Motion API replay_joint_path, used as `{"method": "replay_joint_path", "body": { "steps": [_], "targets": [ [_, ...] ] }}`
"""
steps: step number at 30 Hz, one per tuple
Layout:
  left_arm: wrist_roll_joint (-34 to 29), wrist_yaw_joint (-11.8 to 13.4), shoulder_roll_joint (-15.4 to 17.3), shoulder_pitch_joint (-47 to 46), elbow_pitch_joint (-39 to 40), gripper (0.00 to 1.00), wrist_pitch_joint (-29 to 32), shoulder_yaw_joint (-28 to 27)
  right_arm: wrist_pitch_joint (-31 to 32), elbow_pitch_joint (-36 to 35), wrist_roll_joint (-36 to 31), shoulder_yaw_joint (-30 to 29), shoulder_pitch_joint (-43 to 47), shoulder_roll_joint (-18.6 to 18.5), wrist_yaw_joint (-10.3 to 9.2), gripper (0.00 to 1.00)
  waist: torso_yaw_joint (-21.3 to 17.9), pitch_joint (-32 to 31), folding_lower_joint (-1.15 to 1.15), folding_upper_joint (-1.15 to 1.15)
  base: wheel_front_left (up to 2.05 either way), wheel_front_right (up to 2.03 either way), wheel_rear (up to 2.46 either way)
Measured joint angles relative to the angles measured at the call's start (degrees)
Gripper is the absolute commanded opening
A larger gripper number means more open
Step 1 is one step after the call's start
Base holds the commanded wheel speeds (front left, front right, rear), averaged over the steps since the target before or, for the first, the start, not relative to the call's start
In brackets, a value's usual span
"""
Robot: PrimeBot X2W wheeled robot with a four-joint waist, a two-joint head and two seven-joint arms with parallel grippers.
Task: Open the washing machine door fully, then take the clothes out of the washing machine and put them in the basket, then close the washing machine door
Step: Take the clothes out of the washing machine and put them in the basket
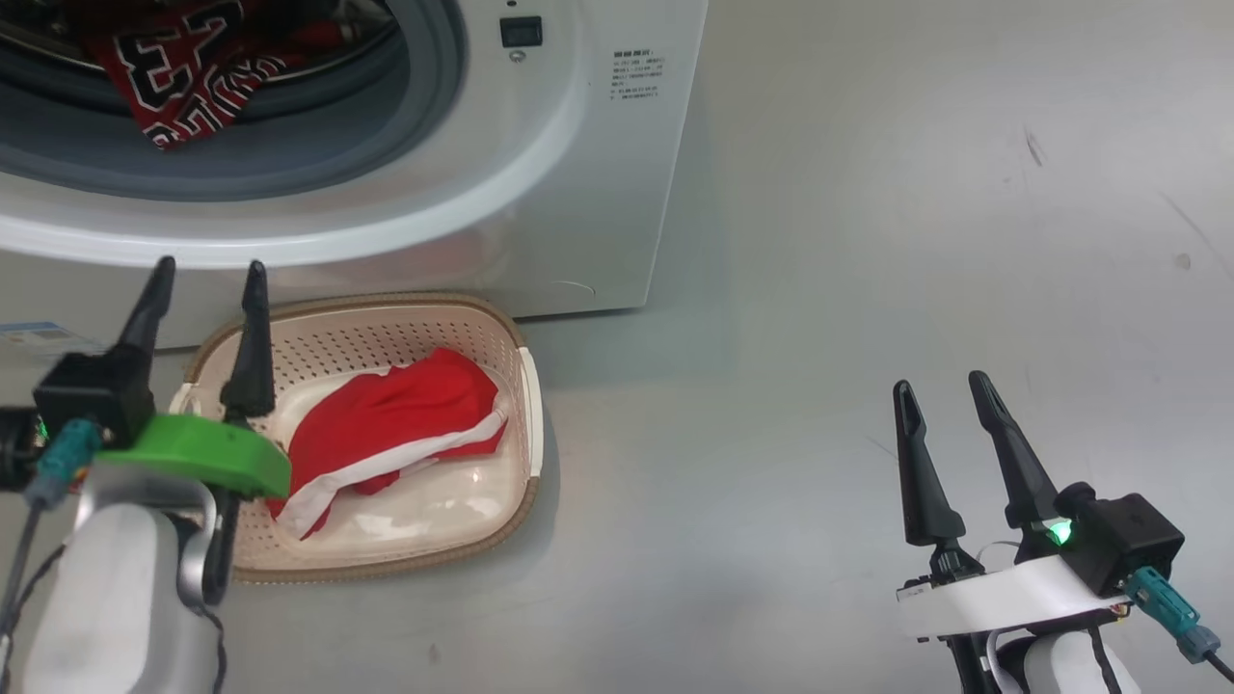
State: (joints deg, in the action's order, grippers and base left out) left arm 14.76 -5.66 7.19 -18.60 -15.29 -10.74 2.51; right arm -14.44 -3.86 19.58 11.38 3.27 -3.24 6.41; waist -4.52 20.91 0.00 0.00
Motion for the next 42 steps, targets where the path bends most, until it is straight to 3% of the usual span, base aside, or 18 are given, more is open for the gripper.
{"method": "replay_joint_path", "body": {
  "steps": [18, 27, 42],
  "targets": [
    [-0.7, 0.2, 7.4, -22.7, -8.8, 1.0, 11.5, -2.1, 0.0, -0.8, 0.0, 2.9, -6.7, 0.4, 0.02, 1.0, -5.3, 12.6, 0.0, 0.0, 0.0, 0.0, 0.0],
    [-4.5, 1.9, 12.5, -33.0, -13.3, 1.0, 16.7, -2.3, 0.0, -0.7, 0.0, 4.2, -9.2, 0.5, 0.07, 1.0, -7.8, 18.0, 0.01, 0.0, 0.0, 0.0, 0.0],
    [-8.9, 4.2, 15.7, -39.9, -21.5, 1.0, 19.3, -1.3, 0.0, 0.2, 0.0, 6.0, -12.4, 0.6, 0.07, 1.0, -10.1, 21.6, 0.01, 0.0, 0.0, 0.0, 0.0]
  ]
}}
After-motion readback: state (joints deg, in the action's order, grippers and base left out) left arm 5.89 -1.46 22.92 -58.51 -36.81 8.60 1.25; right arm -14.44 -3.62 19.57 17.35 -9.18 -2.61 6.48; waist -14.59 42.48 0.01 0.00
